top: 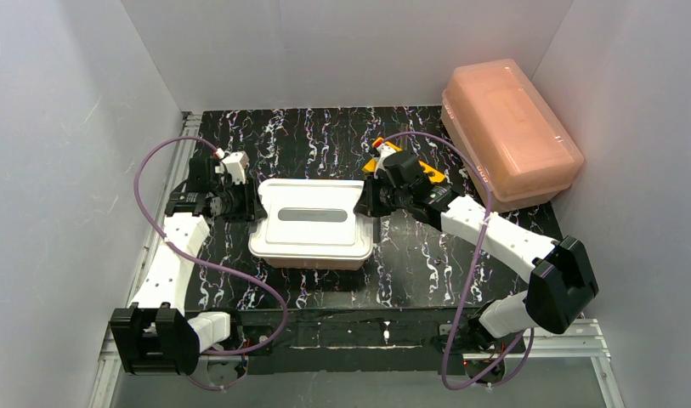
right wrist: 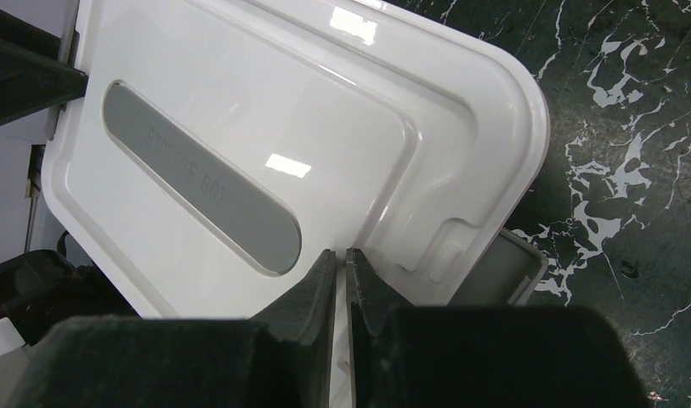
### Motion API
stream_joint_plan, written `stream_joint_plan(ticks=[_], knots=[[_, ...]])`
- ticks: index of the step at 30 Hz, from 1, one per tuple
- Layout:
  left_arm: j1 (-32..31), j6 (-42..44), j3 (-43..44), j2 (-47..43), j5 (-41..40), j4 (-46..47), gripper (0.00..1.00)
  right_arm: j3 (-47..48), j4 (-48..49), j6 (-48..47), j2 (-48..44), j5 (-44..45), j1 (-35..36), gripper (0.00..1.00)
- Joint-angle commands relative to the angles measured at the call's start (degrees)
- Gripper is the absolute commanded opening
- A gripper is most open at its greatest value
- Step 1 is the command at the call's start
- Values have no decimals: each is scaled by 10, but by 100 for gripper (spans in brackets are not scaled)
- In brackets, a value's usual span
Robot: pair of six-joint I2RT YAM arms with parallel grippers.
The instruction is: Organize the chemistry lab equipment
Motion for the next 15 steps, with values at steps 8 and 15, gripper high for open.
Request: stream_joint_plan(ticks=[8, 15], knots=[[-13, 20, -9, -4, -24, -35, 11, 12, -13, -15, 3, -8, 5, 16], [-14, 21, 91, -22, -25, -75, 79, 79, -75, -58, -7, 39, 5, 22]])
